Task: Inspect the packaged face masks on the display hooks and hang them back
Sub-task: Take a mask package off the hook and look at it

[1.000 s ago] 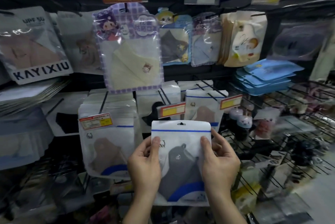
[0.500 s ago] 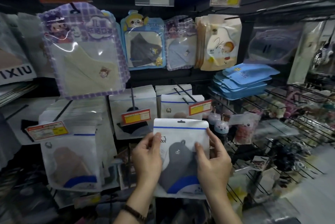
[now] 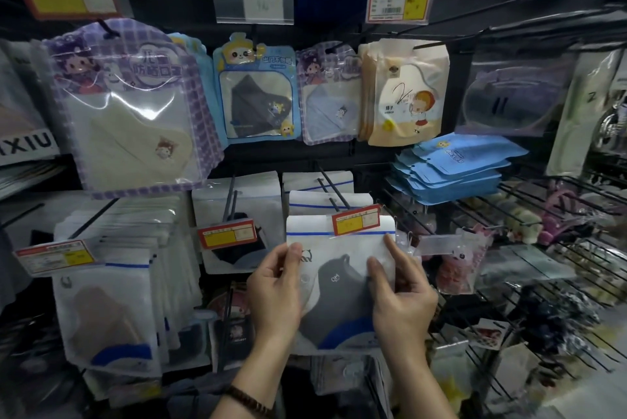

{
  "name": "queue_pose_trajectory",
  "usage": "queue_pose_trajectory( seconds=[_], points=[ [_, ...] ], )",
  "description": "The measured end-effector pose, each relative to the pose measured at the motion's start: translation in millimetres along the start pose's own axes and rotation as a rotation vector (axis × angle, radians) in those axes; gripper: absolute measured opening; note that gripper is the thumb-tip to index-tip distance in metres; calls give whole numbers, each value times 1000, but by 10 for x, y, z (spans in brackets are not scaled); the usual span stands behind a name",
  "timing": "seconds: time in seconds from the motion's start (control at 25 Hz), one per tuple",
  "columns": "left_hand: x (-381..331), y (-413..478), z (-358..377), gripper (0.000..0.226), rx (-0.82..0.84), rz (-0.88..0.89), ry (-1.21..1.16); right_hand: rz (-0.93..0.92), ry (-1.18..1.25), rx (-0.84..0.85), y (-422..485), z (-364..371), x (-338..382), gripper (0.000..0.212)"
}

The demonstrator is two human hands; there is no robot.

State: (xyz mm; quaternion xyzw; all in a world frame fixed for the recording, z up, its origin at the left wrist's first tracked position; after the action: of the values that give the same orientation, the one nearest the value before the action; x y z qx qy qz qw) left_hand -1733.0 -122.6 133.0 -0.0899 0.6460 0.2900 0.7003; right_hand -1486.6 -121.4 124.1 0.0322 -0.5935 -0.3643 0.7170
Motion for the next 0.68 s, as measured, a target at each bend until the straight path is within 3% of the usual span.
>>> queue_pose_trajectory(
  seconds=[0.48, 0.68],
  points=[
    [126, 111, 138, 21, -38, -81, 41, 13, -201, 73, 233, 67, -12, 40],
    [-62, 43, 188, 23, -24, 44, 65, 24, -280, 9, 220, -24, 48, 41]
  ],
)
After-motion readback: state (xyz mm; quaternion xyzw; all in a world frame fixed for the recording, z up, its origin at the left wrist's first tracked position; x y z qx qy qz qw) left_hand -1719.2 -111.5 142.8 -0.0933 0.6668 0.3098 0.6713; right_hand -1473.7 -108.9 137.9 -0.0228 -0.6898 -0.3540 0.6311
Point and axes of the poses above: each hand's wrist, its own y-axis towards the middle knuckle, its own z-axis out of the palm, x = y × z, the point moved 9 cm from there along y, towards the middle knuckle, and after that the axes turned 2 degrees about -x, right-handed, at the moved point
